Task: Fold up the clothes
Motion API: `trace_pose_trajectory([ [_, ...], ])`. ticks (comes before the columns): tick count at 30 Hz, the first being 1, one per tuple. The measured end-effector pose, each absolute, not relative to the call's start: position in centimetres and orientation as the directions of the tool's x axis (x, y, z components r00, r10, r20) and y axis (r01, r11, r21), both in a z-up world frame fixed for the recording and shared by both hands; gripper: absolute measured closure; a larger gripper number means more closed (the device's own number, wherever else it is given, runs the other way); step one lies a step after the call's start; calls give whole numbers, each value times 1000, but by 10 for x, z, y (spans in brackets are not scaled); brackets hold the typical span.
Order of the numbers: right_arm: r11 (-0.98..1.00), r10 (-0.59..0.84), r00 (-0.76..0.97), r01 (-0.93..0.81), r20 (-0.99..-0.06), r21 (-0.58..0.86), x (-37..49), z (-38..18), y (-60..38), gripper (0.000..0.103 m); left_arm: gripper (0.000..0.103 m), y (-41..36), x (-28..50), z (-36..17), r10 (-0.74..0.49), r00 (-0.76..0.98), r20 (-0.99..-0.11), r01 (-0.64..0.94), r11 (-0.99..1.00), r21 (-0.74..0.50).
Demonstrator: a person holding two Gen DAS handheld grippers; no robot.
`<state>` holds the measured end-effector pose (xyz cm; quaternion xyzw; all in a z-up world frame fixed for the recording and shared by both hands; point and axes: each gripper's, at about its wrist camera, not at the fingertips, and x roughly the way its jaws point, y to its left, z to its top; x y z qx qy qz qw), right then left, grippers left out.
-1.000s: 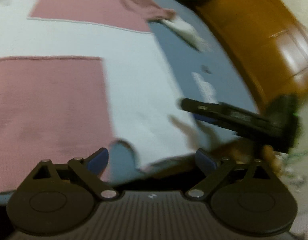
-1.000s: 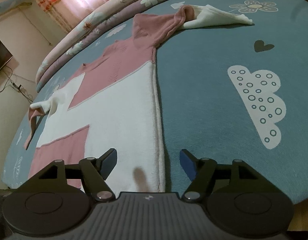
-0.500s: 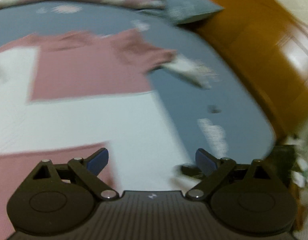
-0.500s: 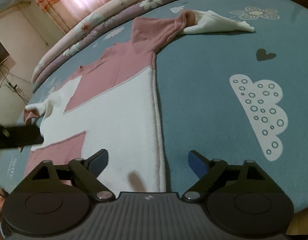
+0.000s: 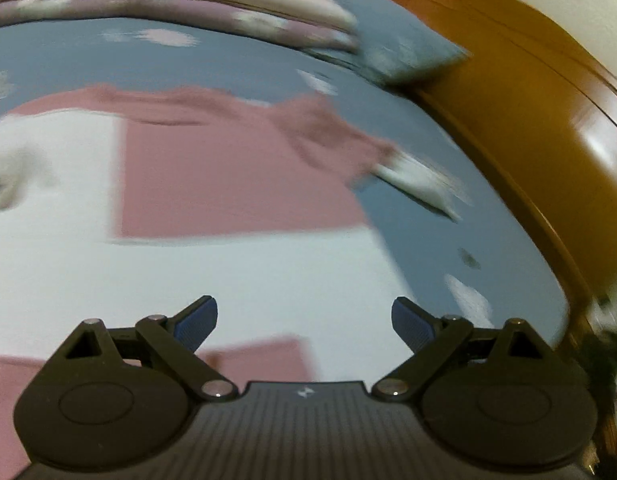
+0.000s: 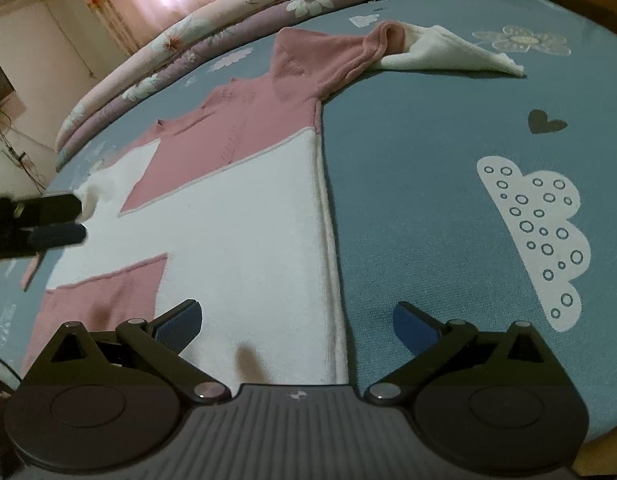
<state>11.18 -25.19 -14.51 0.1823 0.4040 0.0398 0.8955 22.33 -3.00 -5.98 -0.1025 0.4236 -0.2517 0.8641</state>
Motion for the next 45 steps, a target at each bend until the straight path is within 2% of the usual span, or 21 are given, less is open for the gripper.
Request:
trace_pose_trajectory([
  [3,947,165,668,98,-726,305,111,-143,-243,0,9,18,255,-79,-463,519,-718,222,885,-410],
  [8,945,98,683,164,-724,283,108,-126,-237,0,9,73,280,-112,-468,464,-752,118,874,-472],
  [10,950,90,698,153,-710,271,112,-113,-228,0,9,89,279,-113,-499,474,-725,92,847,-523],
  [13,965,89,717,111,-691,239,125,-97,-206,0,9,100,277,-105,-436,520,-734,40,871,-489],
  [15,973,107,725,65,-680,223,138,-93,-188,0,9,95,272,-101,-425,528,-736,62,883,-465],
  [19,982,145,730,-23,-668,189,169,-99,-152,0,9,80,262,-99,-479,512,-713,140,866,-481],
  [25,994,107,706,-76,-700,75,198,-124,-117,0,9,57,253,-105,-381,539,-751,187,924,-333],
  [28,996,90,672,-60,-735,68,194,-141,-115,0,9,55,253,-112,-368,540,-757,195,930,-312],
  [32,996,84,704,-35,-705,84,164,-151,-127,0,7,56,254,-111,-368,545,-753,192,929,-315],
  [37,997,51,717,-79,-695,-9,122,-155,-125,0,2,57,258,-113,-390,530,-753,194,920,-340],
  [42,997,49,742,-80,-668,-16,113,-159,-126,0,1,49,260,-111,-361,521,-773,172,932,-319],
  [45,998,37,728,-63,-684,-13,117,-155,-125,0,1,45,256,-100,-380,524,-762,180,924,-337],
])
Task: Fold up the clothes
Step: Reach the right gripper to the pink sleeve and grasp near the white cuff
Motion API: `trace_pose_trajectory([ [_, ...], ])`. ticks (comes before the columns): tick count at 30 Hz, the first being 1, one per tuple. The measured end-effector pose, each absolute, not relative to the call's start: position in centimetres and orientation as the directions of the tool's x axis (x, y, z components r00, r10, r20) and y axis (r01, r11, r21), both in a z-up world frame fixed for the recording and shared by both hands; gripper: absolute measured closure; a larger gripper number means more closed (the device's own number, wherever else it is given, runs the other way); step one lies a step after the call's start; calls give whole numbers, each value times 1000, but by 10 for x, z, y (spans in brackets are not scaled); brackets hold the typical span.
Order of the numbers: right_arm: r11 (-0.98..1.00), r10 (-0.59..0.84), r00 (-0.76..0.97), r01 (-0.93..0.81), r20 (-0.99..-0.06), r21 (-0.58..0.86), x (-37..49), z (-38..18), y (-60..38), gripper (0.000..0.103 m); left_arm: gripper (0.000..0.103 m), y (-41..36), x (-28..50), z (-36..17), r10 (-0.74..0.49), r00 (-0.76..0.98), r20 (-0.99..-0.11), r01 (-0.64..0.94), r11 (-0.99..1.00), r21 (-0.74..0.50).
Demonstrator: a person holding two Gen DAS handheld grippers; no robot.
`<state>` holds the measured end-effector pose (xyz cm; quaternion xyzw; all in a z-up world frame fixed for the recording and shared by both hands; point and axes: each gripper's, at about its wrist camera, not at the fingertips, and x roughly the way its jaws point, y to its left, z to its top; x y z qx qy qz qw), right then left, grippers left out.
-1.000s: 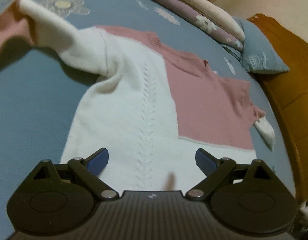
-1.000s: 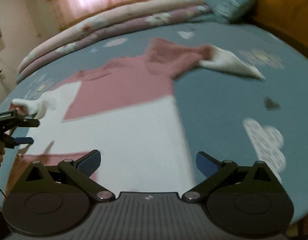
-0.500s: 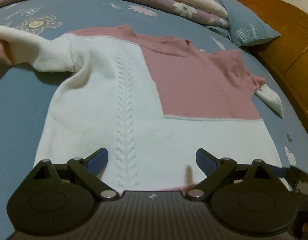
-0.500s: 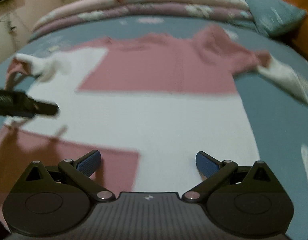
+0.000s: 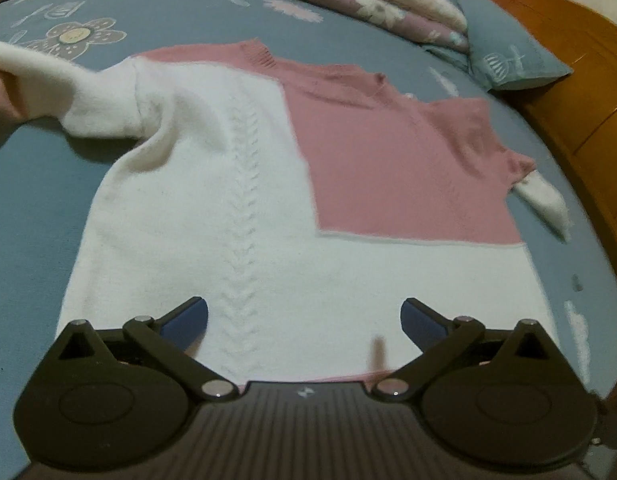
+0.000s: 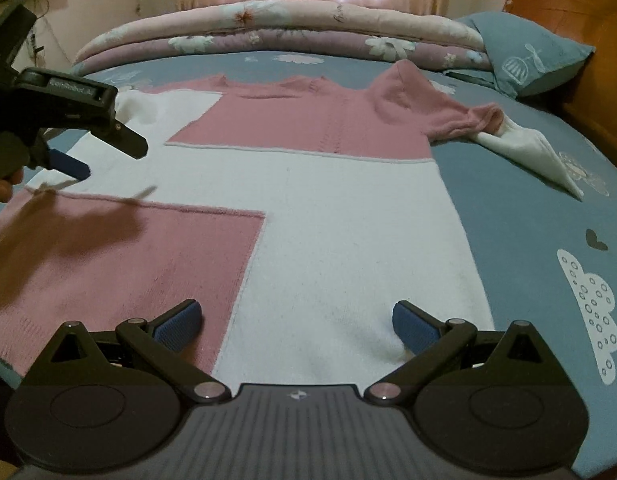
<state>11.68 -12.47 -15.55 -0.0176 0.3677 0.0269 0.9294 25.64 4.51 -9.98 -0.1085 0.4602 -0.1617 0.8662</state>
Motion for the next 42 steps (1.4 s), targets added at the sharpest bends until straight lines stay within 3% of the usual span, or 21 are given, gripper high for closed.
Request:
trace_pose_trajectory([
  [2,998,41,721,-56,-692,1,117,-147,-124,0,1,43,254,-92,-400,548,-735,223,916,-333],
  [4,996,74,767,-90,-637,7,121,-131,-128,0,1,41,253,-87,-400,572,-716,250,916,-313],
  [10,984,87,827,-158,-556,-80,211,-95,-136,0,1,54,276,-101,-377,573,-727,178,924,-339],
  [17,987,156,700,-144,-697,76,309,-144,-153,0,1,58,290,-112,-372,563,-738,145,924,-355],
  [22,985,137,741,-172,-658,11,275,-157,-156,0,1,60,289,-113,-370,573,-732,138,923,-358],
  [29,984,165,754,-167,-636,57,238,-158,-183,0,1,58,287,-114,-360,583,-728,134,927,-351],
  [36,988,134,719,-148,-682,38,248,-150,-179,0,1,53,285,-114,-343,590,-731,149,936,-318],
  [42,981,186,751,-103,-634,166,256,-127,-206,0,1,54,286,-114,-346,589,-731,146,935,-325],
])
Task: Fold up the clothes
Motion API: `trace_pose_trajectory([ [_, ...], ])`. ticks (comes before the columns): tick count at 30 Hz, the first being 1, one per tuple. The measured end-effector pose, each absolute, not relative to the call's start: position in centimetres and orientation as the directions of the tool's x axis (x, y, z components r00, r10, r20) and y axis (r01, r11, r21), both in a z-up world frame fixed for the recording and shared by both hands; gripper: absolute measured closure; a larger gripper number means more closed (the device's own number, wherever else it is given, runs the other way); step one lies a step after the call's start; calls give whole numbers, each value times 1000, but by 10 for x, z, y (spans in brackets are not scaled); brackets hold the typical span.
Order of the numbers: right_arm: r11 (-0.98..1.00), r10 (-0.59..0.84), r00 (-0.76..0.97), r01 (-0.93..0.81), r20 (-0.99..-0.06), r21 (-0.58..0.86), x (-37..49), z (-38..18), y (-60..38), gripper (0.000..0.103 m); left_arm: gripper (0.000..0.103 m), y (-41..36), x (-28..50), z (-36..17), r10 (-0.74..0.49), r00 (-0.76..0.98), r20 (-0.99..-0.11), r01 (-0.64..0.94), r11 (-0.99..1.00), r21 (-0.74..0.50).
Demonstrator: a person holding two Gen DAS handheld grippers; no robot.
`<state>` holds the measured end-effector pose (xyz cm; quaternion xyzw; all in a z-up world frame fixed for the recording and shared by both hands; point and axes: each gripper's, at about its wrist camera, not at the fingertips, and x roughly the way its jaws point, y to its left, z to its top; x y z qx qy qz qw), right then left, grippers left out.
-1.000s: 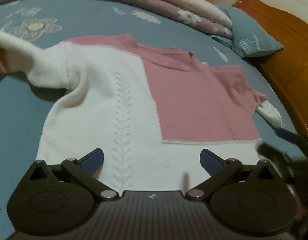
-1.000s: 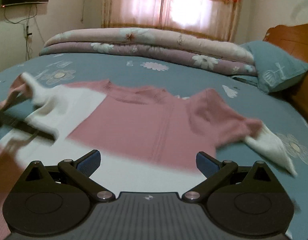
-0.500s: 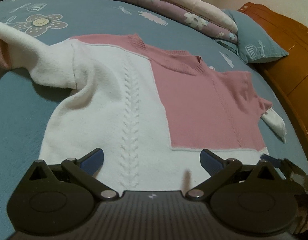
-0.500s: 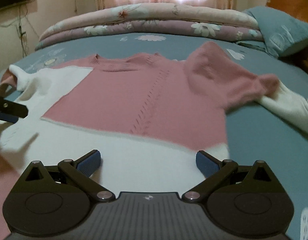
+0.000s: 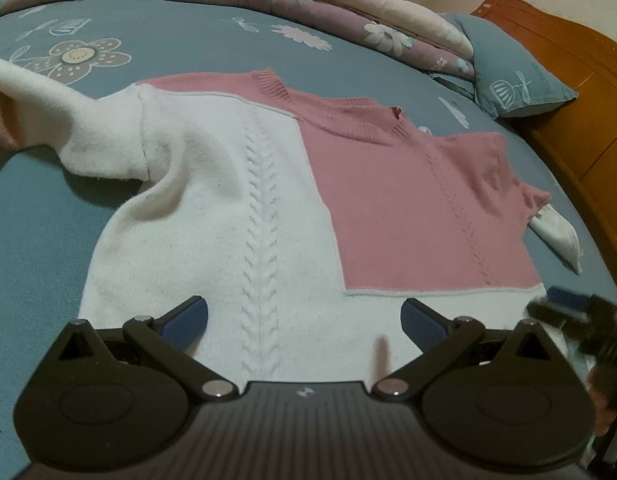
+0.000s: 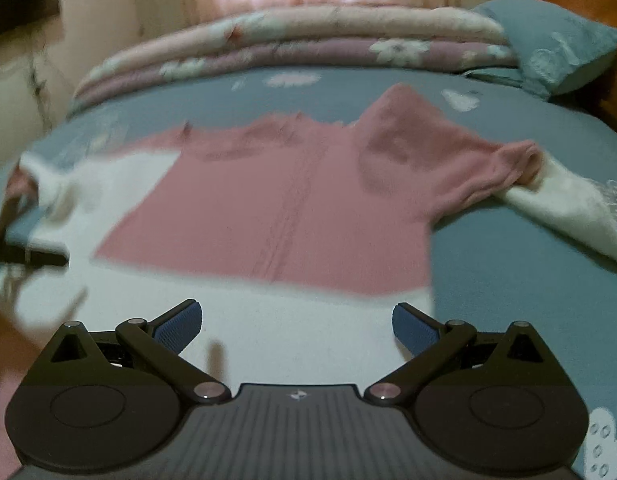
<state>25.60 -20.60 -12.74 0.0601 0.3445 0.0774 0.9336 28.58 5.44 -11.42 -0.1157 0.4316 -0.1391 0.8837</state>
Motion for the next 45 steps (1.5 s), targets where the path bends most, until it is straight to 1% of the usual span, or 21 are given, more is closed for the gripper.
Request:
trace_pose_trajectory([
  [4,954,173,788,14,-591,298,271,-113,-256,1,1,53,286,-114,-341,589,-732,146,937,-318],
  [6,916,173,803,82,-570,393,279,-108,-288,4,1,53,286,-114,-341,590,-732,147,937,-317],
  [8,852,185,819,142,-543,504,287,-106,-321,10,1,53,285,-114,-339,593,-731,147,937,-316],
  [11,697,210,841,229,-498,680,302,-110,-369,17,1,51,285,-114,-332,598,-730,149,940,-306],
  [12,657,207,848,250,-489,711,309,-111,-379,18,1,50,285,-115,-329,600,-729,150,941,-302],
  [13,621,201,853,269,-481,737,315,-112,-389,20,1,50,285,-115,-326,601,-729,151,943,-297],
  [14,594,191,858,286,-477,752,324,-113,-398,21,1,49,285,-115,-322,604,-729,155,945,-289],
  [19,494,169,826,401,-537,772,372,-131,-424,21,1,44,284,-117,-303,614,-729,176,953,-248],
  [23,375,177,814,464,-553,803,388,-156,-433,21,1,39,283,-118,-287,621,-729,190,958,-215],
  [24,342,178,814,477,-554,810,391,-162,-434,24,1,38,283,-118,-283,623,-729,194,959,-206],
  [25,329,171,812,487,-558,809,393,-165,-436,36,1,37,283,-118,-279,624,-730,197,960,-198],
  [26,337,167,807,494,-567,802,395,-166,-436,52,1,36,282,-118,-276,625,-731,199,961,-193],
  [27,355,165,799,499,-578,791,397,-167,-435,63,1,36,282,-118,-273,625,-731,201,961,-187],
  [28,383,154,791,505,-592,773,397,-167,-432,86,1,35,282,-118,-271,626,-731,204,962,-182],
  [30,459,124,782,501,-611,734,393,-162,-425,86,1,35,281,-118,-271,626,-731,203,962,-183],
  [33,608,72,796,443,-601,659,384,-142,-408,86,1,37,281,-118,-277,626,-729,200,961,-193],
  [36,763,45,797,361,-603,535,379,-117,-381,86,1,38,281,-118,-279,627,-727,197,960,-199],
  [38,862,28,796,288,-605,418,374,-102,-356,86,1,37,281,-118,-277,627,-728,197,961,-196],
  [40,915,36,783,224,-620,335,367,-95,-335,86,1,37,281,-118,-276,627,-728,197,961,-194],
  [45,973,76,754,86,-653,212,344,-100,-290,86,1,37,280,-117,-278,625,-730,194,961,-199],
])
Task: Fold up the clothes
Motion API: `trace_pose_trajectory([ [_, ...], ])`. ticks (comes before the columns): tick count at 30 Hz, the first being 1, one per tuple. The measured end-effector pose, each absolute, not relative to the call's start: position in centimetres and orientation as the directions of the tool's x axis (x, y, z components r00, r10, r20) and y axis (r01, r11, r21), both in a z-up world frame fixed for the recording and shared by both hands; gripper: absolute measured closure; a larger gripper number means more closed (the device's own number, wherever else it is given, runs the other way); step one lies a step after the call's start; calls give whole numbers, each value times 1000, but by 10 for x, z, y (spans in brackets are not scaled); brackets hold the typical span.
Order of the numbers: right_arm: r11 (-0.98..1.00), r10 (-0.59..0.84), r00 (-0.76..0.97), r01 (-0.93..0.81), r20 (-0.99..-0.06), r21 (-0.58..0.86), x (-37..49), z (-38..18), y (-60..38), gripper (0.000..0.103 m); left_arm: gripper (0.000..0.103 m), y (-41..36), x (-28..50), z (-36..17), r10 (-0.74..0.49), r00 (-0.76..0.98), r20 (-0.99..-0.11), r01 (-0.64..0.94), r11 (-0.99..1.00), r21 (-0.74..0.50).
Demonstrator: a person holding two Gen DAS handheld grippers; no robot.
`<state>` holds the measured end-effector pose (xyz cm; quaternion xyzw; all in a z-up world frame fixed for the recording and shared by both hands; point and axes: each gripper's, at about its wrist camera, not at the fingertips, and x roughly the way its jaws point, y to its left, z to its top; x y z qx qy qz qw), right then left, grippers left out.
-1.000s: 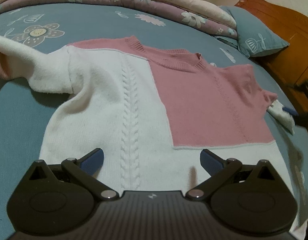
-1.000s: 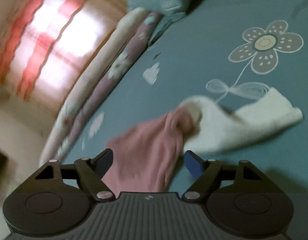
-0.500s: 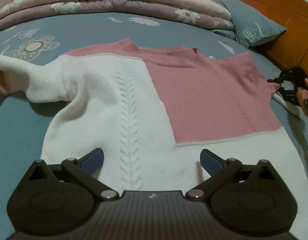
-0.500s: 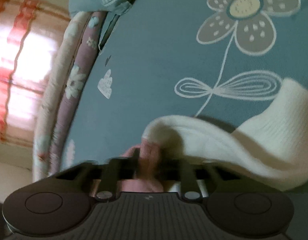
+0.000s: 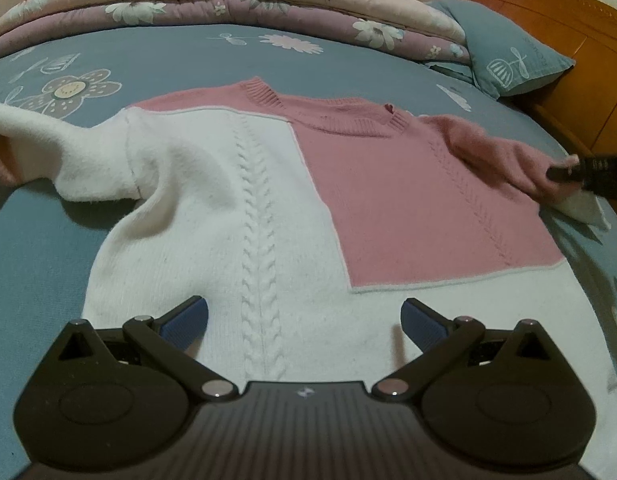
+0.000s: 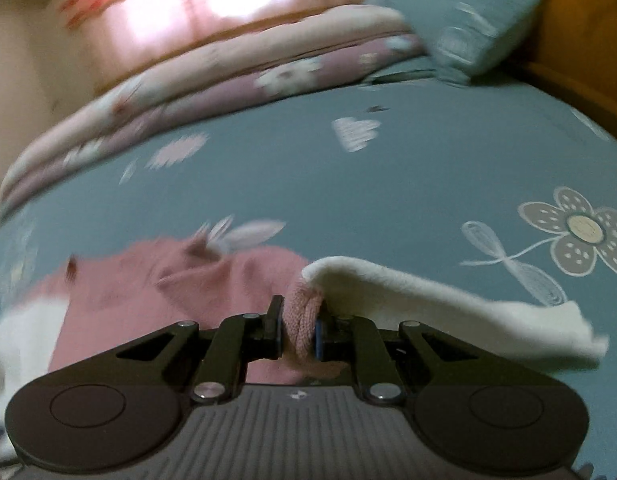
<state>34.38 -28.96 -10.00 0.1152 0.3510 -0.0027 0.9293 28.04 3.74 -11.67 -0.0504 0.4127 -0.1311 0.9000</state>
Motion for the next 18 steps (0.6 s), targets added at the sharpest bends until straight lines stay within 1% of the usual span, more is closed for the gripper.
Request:
trace_pose_trajectory([
  [3,984,84,735,46,-673,173,327,-111,-272,86,1,39,281,-116,-283,623,-729,192,959,-208],
  [4,988,83,719,33,-690,154,321,-116,-267,84,1,39,281,-116,-284,623,-729,191,959,-211],
  [5,989,87,700,25,-708,146,318,-120,-264,80,1,40,281,-116,-285,623,-728,191,959,-212],
  [6,986,98,691,30,-716,163,314,-122,-266,78,1,40,281,-116,-285,623,-728,190,958,-213],
  [9,966,137,679,68,-721,248,300,-125,-276,63,1,41,282,-116,-287,622,-728,189,958,-217],
  [10,952,153,684,93,-713,293,294,-123,-283,51,1,41,283,-116,-289,622,-728,188,957,-219],
  [11,938,163,691,112,-704,327,290,-121,-291,46,1,41,283,-116,-290,622,-727,187,957,-222],
  [12,925,162,705,135,-690,355,286,-119,-300,46,1,41,283,-116,-291,622,-727,187,957,-223],
  [13,916,147,716,161,-682,367,284,-115,-310,46,1,42,283,-116,-292,621,-727,187,956,-225],
  [15,901,93,741,222,-665,373,280,-106,-333,42,1,42,282,-116,-292,622,-727,185,956,-225],
  [17,888,20,762,284,-647,362,278,-98,-357,37,1,41,282,-116,-289,622,-728,184,957,-223],
  [18,881,-20,766,317,-642,352,279,-96,-368,35,1,41,282,-116,-287,622,-728,185,958,-220],
])
